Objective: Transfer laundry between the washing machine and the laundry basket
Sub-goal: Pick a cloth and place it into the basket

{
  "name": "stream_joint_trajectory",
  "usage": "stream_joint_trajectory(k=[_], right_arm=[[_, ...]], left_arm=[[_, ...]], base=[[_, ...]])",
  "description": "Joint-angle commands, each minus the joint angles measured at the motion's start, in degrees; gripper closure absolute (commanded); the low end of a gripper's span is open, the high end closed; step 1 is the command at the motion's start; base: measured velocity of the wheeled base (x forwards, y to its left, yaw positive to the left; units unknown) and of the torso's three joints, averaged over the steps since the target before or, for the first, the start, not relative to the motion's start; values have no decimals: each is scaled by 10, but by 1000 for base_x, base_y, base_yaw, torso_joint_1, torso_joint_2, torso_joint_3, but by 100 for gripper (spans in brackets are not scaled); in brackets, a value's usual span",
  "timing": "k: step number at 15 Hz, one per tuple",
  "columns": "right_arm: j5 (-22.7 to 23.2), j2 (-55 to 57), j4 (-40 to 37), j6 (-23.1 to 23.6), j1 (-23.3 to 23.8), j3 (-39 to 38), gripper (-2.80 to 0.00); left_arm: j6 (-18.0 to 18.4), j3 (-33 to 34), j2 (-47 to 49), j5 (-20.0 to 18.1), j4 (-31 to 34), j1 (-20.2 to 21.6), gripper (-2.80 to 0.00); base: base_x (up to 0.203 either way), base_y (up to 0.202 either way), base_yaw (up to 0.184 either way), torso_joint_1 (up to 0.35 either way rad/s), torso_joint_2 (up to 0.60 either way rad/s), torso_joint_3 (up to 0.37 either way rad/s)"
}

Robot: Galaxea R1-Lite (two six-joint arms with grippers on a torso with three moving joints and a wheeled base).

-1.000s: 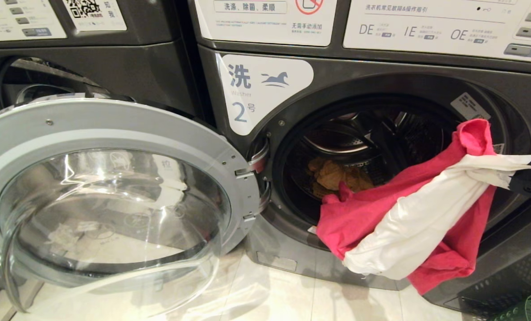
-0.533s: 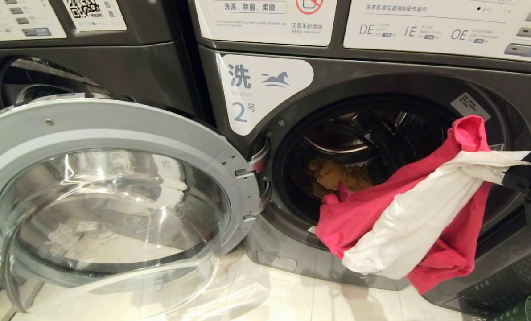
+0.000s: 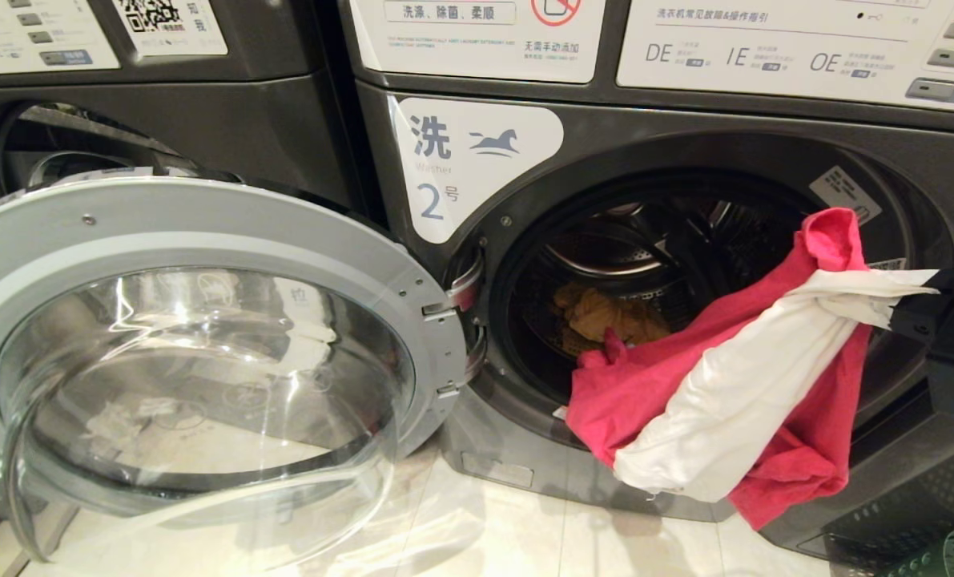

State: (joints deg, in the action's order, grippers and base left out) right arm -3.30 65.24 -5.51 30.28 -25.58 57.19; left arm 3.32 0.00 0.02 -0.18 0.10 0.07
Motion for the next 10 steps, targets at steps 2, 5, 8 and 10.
stream_joint_trajectory(k=[2, 5, 8, 10], right_arm=[[0, 9, 0, 0, 0, 0, 0], [1, 7, 0, -3, 0, 1, 0], [3, 4, 0, -5, 0, 0, 0], [3, 1, 0, -5, 0, -2, 0]], left_arm=[[0, 0, 0, 0, 0, 0, 0], [0, 0, 0, 0, 0, 0, 0], [0, 0, 0, 0, 0, 0, 0], [0, 0, 0, 0, 0, 0, 0]], base=[[0, 0, 0, 0, 0, 0], [0, 0, 0, 0, 0, 0], [0, 0, 0, 0, 0, 0], [-2, 7, -136, 3, 0, 1]])
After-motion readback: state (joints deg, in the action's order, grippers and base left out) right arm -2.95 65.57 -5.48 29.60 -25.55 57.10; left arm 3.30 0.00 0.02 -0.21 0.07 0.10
